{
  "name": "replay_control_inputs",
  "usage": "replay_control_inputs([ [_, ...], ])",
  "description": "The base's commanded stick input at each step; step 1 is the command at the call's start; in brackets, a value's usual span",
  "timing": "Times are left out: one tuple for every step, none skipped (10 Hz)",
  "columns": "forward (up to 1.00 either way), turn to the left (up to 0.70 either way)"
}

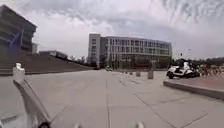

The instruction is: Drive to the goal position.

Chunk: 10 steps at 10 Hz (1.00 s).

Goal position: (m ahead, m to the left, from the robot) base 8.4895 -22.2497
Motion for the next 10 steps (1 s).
replay_control_inputs([
  [0.70,-0.14],
  [0.70,-0.14],
  [0.70,-0.14],
  [0.70,-0.14],
  [0.70,-0.14],
  [0.70,-0.14],
  [0.70,-0.14],
  [0.70,-0.14],
  [0.70,-0.14],
  [0.70,-0.14],
])
